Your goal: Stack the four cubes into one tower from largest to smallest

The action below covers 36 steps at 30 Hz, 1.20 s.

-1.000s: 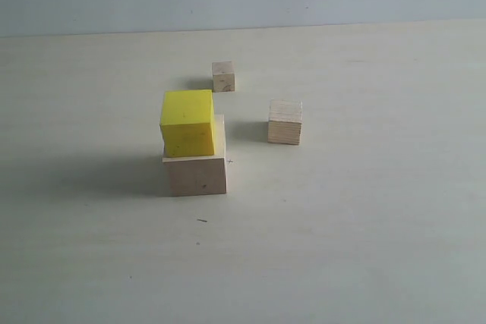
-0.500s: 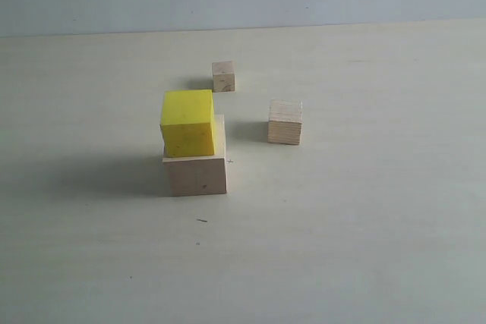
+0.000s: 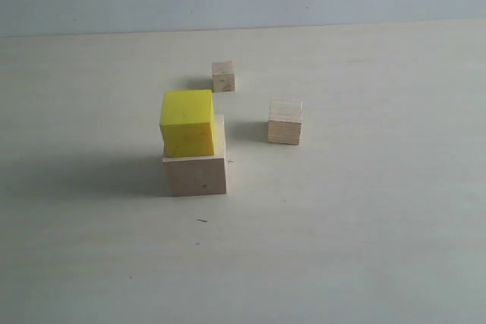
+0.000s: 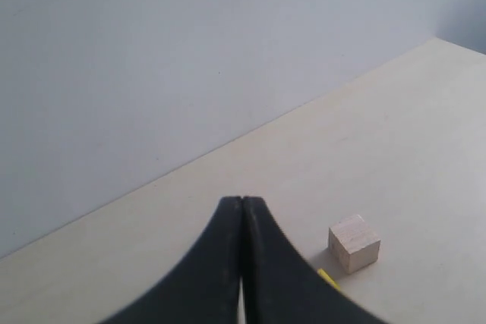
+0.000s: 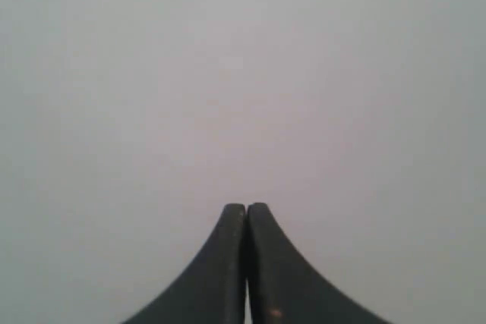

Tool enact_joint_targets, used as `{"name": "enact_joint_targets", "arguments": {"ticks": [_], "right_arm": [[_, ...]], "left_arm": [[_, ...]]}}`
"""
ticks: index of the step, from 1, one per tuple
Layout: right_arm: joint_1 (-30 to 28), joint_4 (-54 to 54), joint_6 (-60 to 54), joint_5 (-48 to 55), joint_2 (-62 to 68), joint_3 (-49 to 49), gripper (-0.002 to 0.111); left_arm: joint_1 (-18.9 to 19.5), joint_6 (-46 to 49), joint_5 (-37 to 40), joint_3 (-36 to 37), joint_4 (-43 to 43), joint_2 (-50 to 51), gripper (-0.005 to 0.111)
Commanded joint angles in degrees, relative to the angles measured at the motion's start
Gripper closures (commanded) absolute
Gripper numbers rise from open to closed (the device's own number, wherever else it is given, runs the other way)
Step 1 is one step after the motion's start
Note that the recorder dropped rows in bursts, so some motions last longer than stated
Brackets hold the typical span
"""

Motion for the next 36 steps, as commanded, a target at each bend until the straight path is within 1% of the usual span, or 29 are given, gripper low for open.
{"name": "enact_joint_targets", "arguments": {"ticks": [1, 3, 4, 6, 8, 9, 10, 11, 12, 13, 14, 15, 16, 17, 18, 19, 20, 22, 24, 25, 26, 27, 28, 29, 30, 31, 32, 33, 36], "right_arm": [[0.03, 22.05, 23.25, 1.55, 0.00, -0.29, 0.108], [0.03, 17.00, 31.72, 1.55, 0.00, -0.29, 0.108], [0.03, 10.46, 33.41, 1.84, 0.00, -0.29, 0.108], [0.03, -9.48, 33.31, 1.96, 0.00, -0.29, 0.108], [0.03, -36.45, 33.31, -1.39, 0.00, -0.29, 0.108], [0.03, -58.98, 31.12, -8.08, 0.15, -0.29, 0.108], [0.03, -68.32, 28.27, -12.44, 0.29, -0.61, 0.108], [0.03, -80.93, 21.60, -16.06, 0.84, -2.79, 0.108], [0.14, -85.36, 17.71, -15.20, 0.84, -4.14, 0.108], [0.14, -87.20, 11.15, -12.23, 0.84, -6.49, 0.108], [0.14, -87.20, 6.48, -10.36, 0.84, -7.74, 0.108], [0.14, -87.63, -8.22, -7.43, 0.84, -9.53, 0.108], [0.14, -88.73, -18.24, -6.73, 0.84, -9.88, 0.108], [0.14, -90.77, -35.49, -6.54, 0.84, -9.96, 0.108], [0.14, -91.26, -44.02, -6.54, 0.84, -9.96, 0.108], [0.14, -90.94, -49.52, -6.65, 0.84, -9.96, 0.108], [0.14, -89.95, -49.59, -6.76, 0.84, -9.96, 0.108], [0.14, -80.18, -45.14, -6.65, 0.72, -9.85, 0.108], [0.14, -59.03, -27.68, -5.98, -0.07, -9.85, 0.108], [0.02, -51.04, -24.38, -5.26, -0.17, -9.85, 0.108], [-0.62, -37.38, -23.76, -3.09, -0.17, -9.85, 0.108], [-0.87, -31.43, -24.02, -0.53, -0.05, -9.85, 0.108], [-1.29, -28.20, -27.92, 8.08, -0.05, -9.85, 0.108], [-1.29, -32.39, -37.43, 18.92, 0.40, -9.85, 0.108], [-0.80, -35.96, -40.60, 23.72, 0.73, -9.85, 0.108], [0.57, -41.56, -46.24, 34.78, 2.13, -10.09, 0.108], [1.08, -43.19, -48.48, 38.82, 2.88, -10.21, 0.108], [2.58, -44.69, -54.36, 46.09, 5.03, -11.12, 0.108], [5.69, -41.00, -60.54, 53.52, 9.30, -14.39, 0.108]], "left_arm": [[0.12, -0.64, -2.15, 0.09, 0.10, -0.16, 0.107], [0.12, -0.64, -2.15, 0.09, 0.00, -0.16, 0.107], [0.12, -0.64, -2.15, 0.09, 0.00, -0.16, 0.107], [0.12, -0.64, -2.25, 0.09, 0.00, -0.16, 0.107], [0.12, -0.64, -2.25, 0.09, 0.00, -0.16, 0.107], [0.12, -0.64, -2.25, 0.09, 0.00, -0.16, 0.107], [0.12, -0.64, -2.25, 0.09, 0.00, -0.16, 0.107], [0.12, -0.64, -2.25, 0.09, 0.00, -0.16, 0.107], [0.12, -0.64, -2.25, 0.09, 0.00, -0.16, 0.107], [0.12, -0.64, -2.25, 0.09, 0.00, -0.16, 0.107], [0.12, -0.64, -2.25, 0.09, 0.00, -0.16, 0.107], [0.12, -0.64, -2.25, 0.09, 0.00, -0.16, 0.107], [0.12, -0.64, -2.25, 0.09, 0.00, -0.16, 0.107], [0.12, -0.64, -2.25, 0.09, 0.00, -0.16, 0.107], [0.12, -0.64, -2.25, 0.09, 0.00, -0.16, 0.107], [0.12, -0.64, -2.25, 0.09, 0.00, -0.16, 0.107], [0.12, -0.64, -2.25, 0.09, 0.00, -0.16, 0.107], [0.12, -0.46, -2.44, 0.09, 0.00, -0.16, 0.107], [0.12, -0.35, -2.44, 0.09, 0.10, -0.16, 0.107], [0.12, -0.35, -2.44, 0.09, 0.10, -0.16, 0.107], [0.12, -0.35, -2.44, 0.09, 0.10, -0.16, 0.107], [0.12, -0.35, -2.44, 0.09, 0.10, -0.16, 0.107], [0.12, -0.35, -2.44, 0.09, 0.10, -0.16, 0.107], [0.12, -0.35, -2.65, 0.09, 0.10, -0.16, 0.107], [0.12, -0.35, -2.65, 0.09, 0.10, -0.16, 0.107], [0.12, -0.35, -2.65, 0.09, 0.10, -0.16, 0.107], [0.12, -0.35, -2.65, 0.09, 0.10, -0.16, 0.107], [0.12, -0.35, -2.65, 0.09, 0.10, -0.16, 0.107], [0.12, -0.35, -2.55, 0.09, 0.10, -0.16, 0.107]]}}
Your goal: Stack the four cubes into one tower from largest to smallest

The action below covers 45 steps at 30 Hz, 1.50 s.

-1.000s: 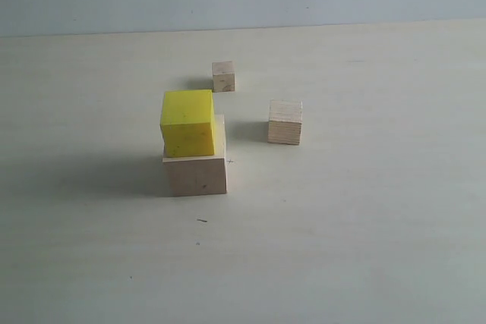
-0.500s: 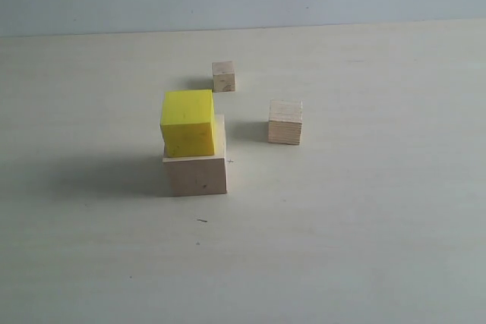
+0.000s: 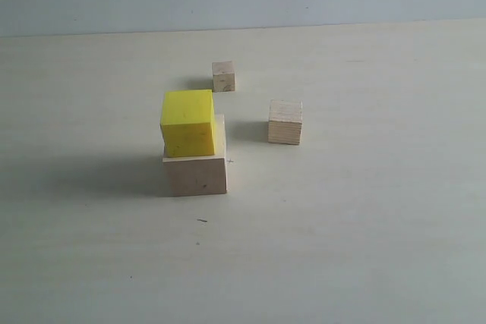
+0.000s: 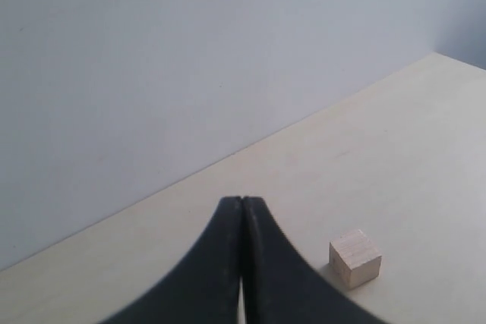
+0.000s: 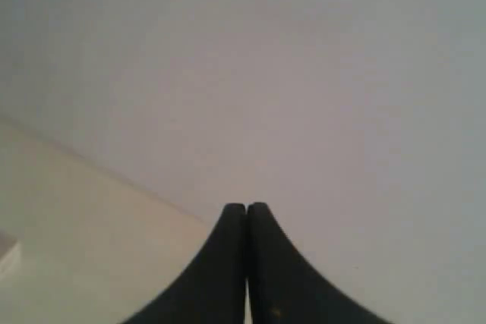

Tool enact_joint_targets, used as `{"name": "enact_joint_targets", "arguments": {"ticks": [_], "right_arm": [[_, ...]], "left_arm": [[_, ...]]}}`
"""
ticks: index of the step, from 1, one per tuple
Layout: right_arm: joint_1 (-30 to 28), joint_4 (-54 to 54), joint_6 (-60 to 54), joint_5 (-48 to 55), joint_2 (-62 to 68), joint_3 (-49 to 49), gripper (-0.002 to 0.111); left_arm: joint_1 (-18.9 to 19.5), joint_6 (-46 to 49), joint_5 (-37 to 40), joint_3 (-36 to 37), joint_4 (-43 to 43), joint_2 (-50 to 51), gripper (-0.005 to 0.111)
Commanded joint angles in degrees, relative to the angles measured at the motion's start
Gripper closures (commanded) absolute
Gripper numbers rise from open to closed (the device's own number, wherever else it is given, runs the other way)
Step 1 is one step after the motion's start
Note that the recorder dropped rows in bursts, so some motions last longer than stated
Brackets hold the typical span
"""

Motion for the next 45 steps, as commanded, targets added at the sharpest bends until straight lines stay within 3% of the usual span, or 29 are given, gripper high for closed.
{"name": "enact_joint_targets", "arguments": {"ticks": [1, 5, 11, 23, 32, 36, 38, 40, 41, 43, 45], "right_arm": [[3.37, 2.98, -7.65, 10.41, 4.62, -4.25, 0.108], [5.15, 6.43, -6.80, 21.20, 9.61, -9.07, 0.108], [5.47, 2.10, 1.85, 38.12, 17.32, -15.26, 0.108], [5.47, 2.56, 10.64, 37.35, 18.97, -15.70, 0.101], [5.67, 3.63, -6.20, 40.34, 23.21, -15.70, 0.101], [6.11, 4.76, -7.00, 43.83, 25.08, -15.70, 0.100], [6.40, 4.45, -7.30, 44.01, 25.43, -15.70, 0.095], [6.40, 4.18, -9.69, 42.83, 25.53, -15.70, 0.076], [6.40, 3.24, -10.91, 42.44, 25.53, -15.70, 0.058], [6.40, 1.62, -10.81, 41.99, 25.53, -15.70, 0.040], [6.40, 1.38, -10.81, 40.00, 25.53, -15.70, 0.038]], "left_arm": [[0.12, -0.09, -0.46, 0.09, 0.10, -0.16, 0.107], [0.12, -0.40, 0.86, 0.09, -0.04, -0.16, 0.107], [0.12, -0.40, 2.69, 0.09, -0.15, -0.16, 0.107], [0.12, -0.20, 7.12, 0.09, -0.02, -0.16, 0.107], [0.12, -0.06, 9.95, 0.84, 0.25, -0.16, 0.107], [0.12, -0.06, 9.95, 2.88, 0.25, -0.16, 0.107], [0.12, -0.06, 10.04, 3.77, 0.25, -0.16, 0.107], [0.12, 0.02, 10.41, 4.30, 0.25, -0.16, 0.107], [0.12, 0.02, 11.15, 4.30, 0.25, -0.16, 0.107], [0.12, 0.02, 11.99, 4.30, 0.25, -0.16, 0.107], [0.12, 0.02, 12.11, 4.30, 0.25, -0.16, 0.107]]}}
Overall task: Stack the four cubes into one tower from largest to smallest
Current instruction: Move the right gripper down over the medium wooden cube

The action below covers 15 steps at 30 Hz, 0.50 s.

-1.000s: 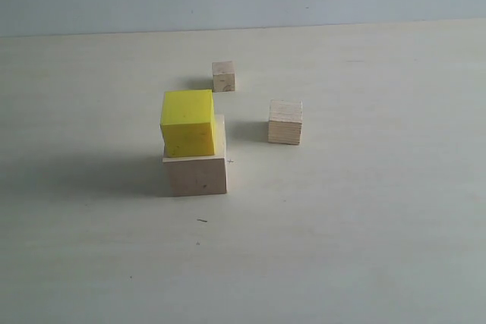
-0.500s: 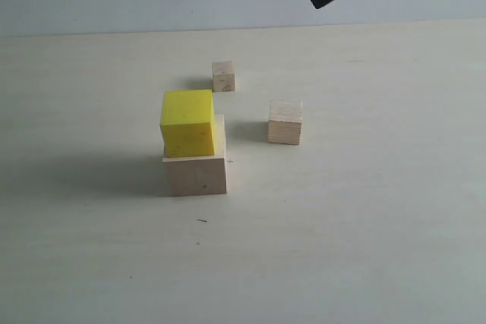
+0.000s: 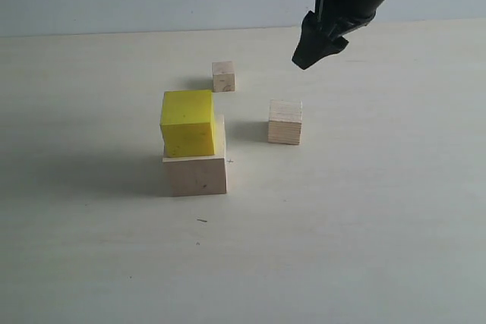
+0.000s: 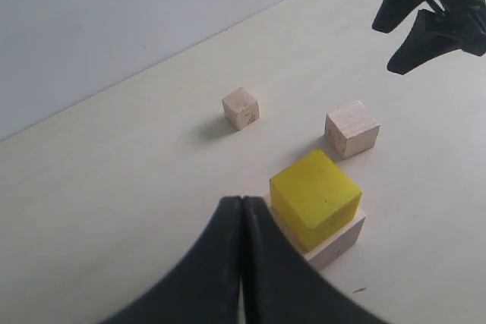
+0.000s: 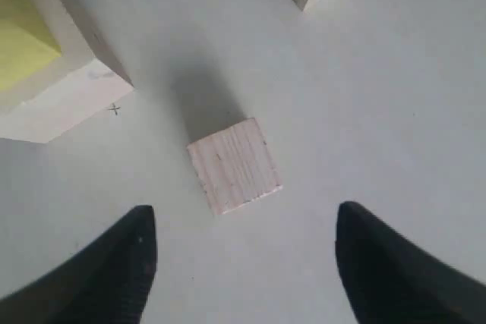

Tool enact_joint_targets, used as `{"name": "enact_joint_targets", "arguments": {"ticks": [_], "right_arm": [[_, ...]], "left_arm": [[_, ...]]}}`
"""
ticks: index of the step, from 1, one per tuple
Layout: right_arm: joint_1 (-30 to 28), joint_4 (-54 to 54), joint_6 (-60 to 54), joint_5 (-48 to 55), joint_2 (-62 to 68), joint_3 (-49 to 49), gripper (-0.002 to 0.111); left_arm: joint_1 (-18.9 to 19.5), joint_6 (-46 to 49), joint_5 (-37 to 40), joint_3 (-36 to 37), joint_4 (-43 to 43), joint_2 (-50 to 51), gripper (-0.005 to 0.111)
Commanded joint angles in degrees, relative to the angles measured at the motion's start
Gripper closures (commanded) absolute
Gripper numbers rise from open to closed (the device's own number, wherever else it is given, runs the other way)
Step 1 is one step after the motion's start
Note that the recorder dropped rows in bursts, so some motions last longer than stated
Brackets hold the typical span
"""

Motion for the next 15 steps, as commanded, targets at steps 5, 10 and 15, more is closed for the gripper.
{"name": "enact_joint_targets", "arguments": {"ticks": [5, 10, 15], "right_arm": [[0.05, -0.32, -0.78, -6.61, 1.64, -0.40, 0.038], [2.04, -0.64, -0.89, -7.82, 4.44, -0.40, 0.039], [5.46, -5.02, -0.89, -7.40, 7.29, -0.40, 0.041]], "left_arm": [[0.12, 0.44, 0.35, 0.16, 0.15, -0.16, 0.107], [0.12, 1.48, 0.35, 0.16, 0.15, -0.16, 0.107], [0.12, 1.45, 0.60, 0.16, 0.15, -0.16, 0.107]]}}
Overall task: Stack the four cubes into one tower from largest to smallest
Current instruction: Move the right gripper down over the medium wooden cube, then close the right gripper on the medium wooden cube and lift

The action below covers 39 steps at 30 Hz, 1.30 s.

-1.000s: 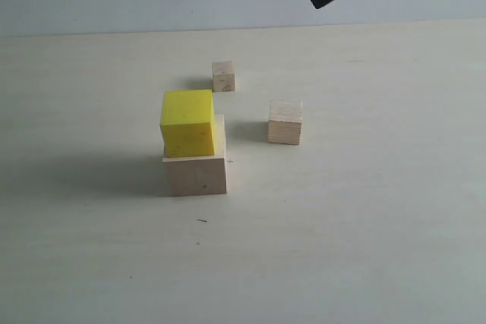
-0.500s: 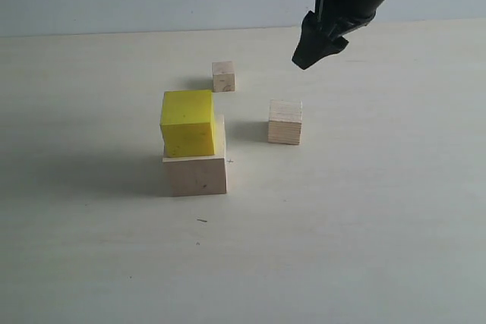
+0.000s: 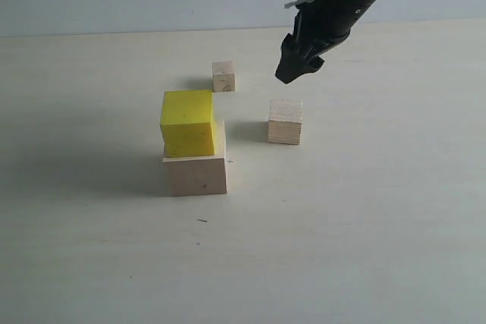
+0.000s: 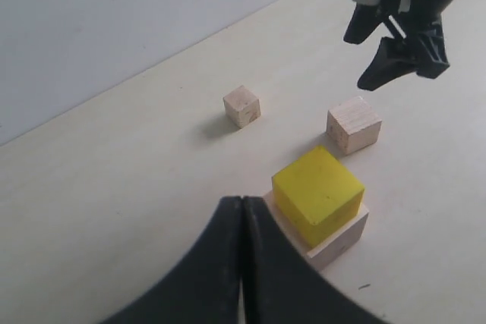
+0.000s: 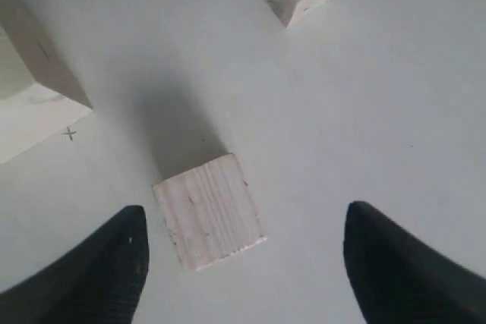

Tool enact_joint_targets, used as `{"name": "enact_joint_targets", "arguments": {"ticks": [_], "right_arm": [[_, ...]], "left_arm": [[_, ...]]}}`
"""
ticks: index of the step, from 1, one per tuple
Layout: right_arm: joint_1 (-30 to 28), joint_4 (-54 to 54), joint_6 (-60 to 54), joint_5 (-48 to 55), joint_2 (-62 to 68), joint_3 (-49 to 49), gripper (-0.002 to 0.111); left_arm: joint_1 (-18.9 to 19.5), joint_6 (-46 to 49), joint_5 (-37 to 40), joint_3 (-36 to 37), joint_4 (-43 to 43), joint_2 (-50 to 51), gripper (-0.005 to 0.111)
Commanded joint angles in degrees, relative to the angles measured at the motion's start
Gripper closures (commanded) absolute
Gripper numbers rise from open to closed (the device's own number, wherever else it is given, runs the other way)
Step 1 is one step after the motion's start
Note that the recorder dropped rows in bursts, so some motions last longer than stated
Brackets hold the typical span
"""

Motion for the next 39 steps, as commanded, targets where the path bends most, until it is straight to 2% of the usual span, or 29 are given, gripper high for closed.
{"name": "enact_joint_targets", "arguments": {"ticks": [1, 3, 30, 39], "right_arm": [[3.17, -5.30, -0.32, -0.44, 2.21, -0.40, 0.041], [3.88, -7.97, -0.32, -0.94, 2.93, -0.40, 0.041], [3.88, -11.26, -0.09, -3.00, 11.94, -0.40, 0.041], [3.88, -5.98, 0.20, -1.55, 11.91, -0.40, 0.040]], "left_arm": [[0.12, 0.08, 0.47, 0.16, 0.15, -0.16, 0.107], [0.12, 0.23, 0.58, 0.16, 0.15, -0.16, 0.107], [0.12, 1.72, 1.06, 0.16, 0.15, -0.16, 0.107], [0.12, 1.84, 1.72, 0.16, 0.15, -0.16, 0.107]]}}
